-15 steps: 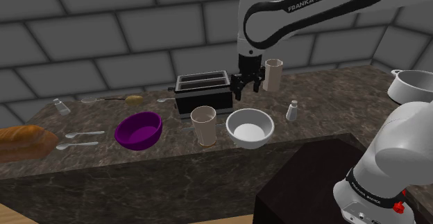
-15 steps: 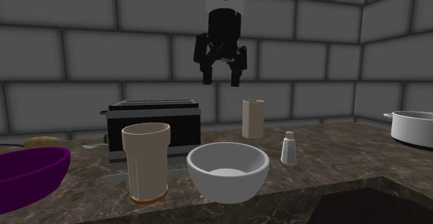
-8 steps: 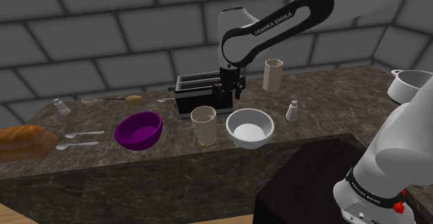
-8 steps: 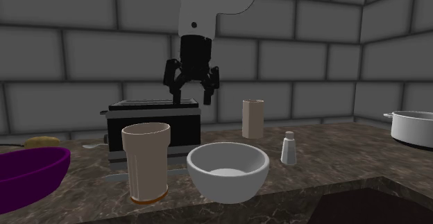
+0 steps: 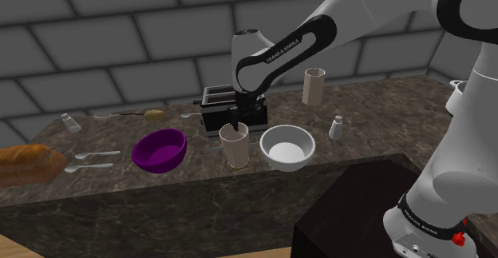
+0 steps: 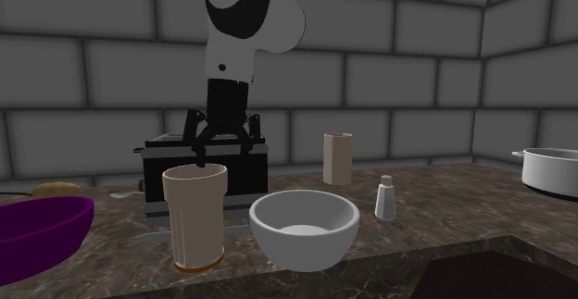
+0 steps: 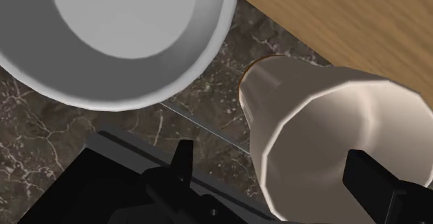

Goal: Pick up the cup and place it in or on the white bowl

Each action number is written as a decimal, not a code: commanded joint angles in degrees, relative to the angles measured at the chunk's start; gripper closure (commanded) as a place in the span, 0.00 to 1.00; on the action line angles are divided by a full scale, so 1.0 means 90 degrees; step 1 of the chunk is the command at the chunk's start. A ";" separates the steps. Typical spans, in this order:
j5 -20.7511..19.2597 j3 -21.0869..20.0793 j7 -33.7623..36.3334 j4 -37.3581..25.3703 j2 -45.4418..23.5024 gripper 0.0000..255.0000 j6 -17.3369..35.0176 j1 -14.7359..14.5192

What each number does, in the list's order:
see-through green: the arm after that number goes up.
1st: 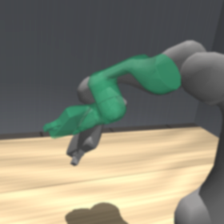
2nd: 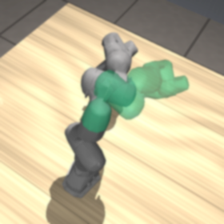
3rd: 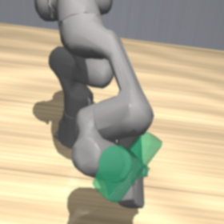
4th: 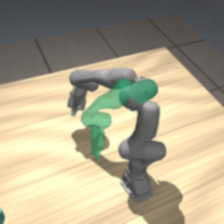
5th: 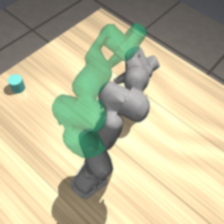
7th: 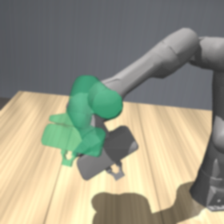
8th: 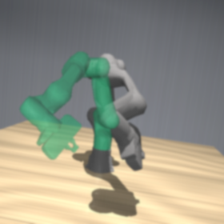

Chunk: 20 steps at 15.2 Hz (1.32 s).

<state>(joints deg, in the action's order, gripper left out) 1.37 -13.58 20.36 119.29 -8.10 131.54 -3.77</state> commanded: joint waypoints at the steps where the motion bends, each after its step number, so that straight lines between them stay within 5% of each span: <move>1: -0.0042 0.0002 0.0033 0.0010 -0.0129 0.00 0.0148 -0.0016; 13: -0.0118 0.0014 0.0086 0.0100 -0.0386 0.00 0.0490 -0.0045; 14: -0.0118 0.0014 0.0086 0.0100 -0.0386 1.00 0.0490 -0.0045; 20: -0.0117 0.0014 0.0085 0.0105 -0.0382 1.00 0.0490 -0.0044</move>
<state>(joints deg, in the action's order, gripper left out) 0.32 -13.43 21.13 120.19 -11.49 135.98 -4.15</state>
